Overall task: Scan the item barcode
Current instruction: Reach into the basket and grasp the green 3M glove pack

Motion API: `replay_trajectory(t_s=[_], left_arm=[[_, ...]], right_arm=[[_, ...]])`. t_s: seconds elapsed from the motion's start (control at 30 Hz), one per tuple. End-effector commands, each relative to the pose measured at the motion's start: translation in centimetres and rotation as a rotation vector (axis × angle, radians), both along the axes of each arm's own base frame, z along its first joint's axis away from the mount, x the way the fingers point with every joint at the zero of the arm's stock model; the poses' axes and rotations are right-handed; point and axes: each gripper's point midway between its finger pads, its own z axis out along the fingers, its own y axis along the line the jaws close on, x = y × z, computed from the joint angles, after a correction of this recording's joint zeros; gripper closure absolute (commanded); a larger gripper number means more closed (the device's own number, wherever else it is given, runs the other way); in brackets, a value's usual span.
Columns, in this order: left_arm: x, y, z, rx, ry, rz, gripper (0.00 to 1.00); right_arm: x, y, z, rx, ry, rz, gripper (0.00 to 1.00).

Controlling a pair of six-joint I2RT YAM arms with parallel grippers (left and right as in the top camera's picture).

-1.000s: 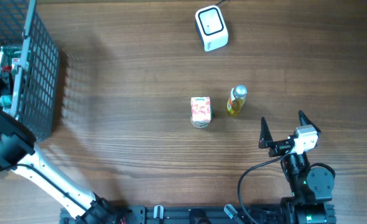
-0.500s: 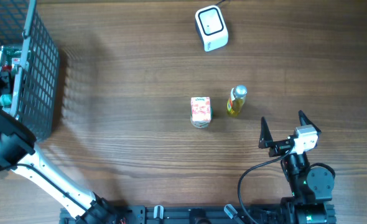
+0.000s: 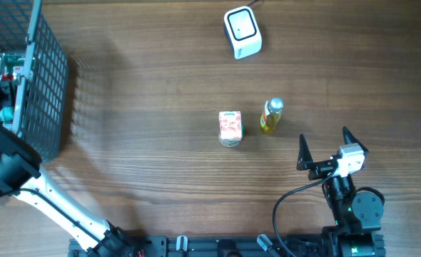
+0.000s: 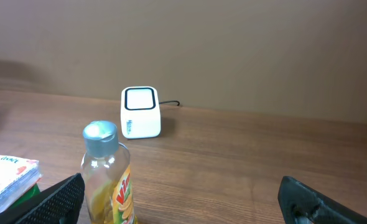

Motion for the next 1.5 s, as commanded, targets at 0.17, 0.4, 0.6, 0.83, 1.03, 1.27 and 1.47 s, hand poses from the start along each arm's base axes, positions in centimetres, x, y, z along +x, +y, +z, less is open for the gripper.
replay_trajectory(t_s=[0.17,0.4,0.6,0.83,1.03,1.27,1.47], left_arm=[[-1.7,-3.5,-2.5,-0.197,0.054,0.177,0.10],[-0.9,-4.7,-1.5,-0.054,0.143,0.171,0.00],[0.6,-2.5,1.7,0.119,0.083,0.225,0.00],[-0.5,-0.7,1.5,0.123,0.081,0.226,0.00],[-2.3,-0.1,-0.2,0.024,0.061,0.246,0.00],[-6.0,2.0,-3.2,0.006,0.083,0.322,0.00],[-8.9,1.7,-6.9,-0.032,0.105,0.360,0.23]], right_arm=[[0.0,-0.4,0.2,0.014,-0.009,-0.017,0.00],[0.0,-0.4,0.2,0.014,-0.009,-0.018,0.00],[0.0,-0.4,0.2,0.014,-0.009,-0.018,0.00],[0.0,-0.4,0.2,0.014,-0.009,-0.018,0.00],[0.0,-0.4,0.2,0.014,-0.009,-0.018,0.00],[0.0,-0.4,0.2,0.014,-0.009,-0.017,0.00],[0.0,-0.4,0.2,0.014,-0.009,-0.018,0.00]])
